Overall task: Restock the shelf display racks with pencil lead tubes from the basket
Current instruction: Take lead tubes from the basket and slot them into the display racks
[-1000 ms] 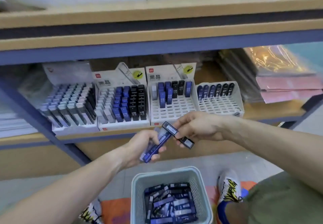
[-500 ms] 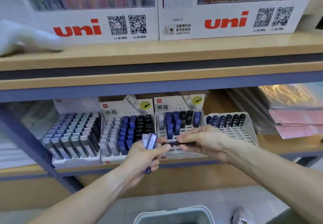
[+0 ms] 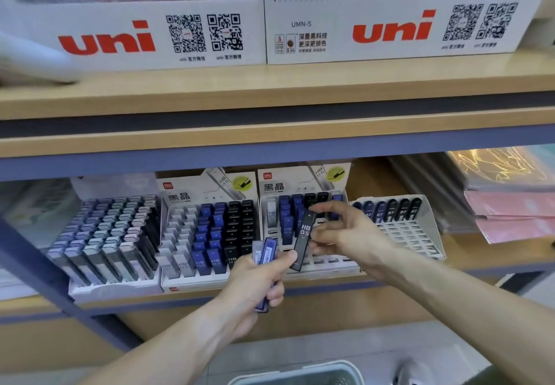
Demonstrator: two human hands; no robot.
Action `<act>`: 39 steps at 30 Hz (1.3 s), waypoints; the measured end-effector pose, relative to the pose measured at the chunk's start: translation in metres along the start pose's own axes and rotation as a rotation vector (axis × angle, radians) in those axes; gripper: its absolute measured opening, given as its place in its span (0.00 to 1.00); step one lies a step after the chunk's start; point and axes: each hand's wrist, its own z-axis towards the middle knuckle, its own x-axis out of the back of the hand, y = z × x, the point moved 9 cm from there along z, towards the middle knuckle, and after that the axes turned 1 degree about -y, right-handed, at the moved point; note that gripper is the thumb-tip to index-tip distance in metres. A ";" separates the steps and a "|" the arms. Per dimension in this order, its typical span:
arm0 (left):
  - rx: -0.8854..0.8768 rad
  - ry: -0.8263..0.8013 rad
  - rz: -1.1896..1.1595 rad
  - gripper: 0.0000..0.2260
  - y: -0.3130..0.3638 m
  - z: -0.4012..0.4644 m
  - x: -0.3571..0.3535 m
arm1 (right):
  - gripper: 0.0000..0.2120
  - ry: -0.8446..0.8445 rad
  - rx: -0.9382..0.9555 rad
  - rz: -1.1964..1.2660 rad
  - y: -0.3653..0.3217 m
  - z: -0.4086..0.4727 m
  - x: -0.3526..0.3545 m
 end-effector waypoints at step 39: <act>0.093 0.115 -0.149 0.19 -0.007 0.009 -0.026 | 0.09 0.290 0.493 -0.910 -0.032 0.027 0.035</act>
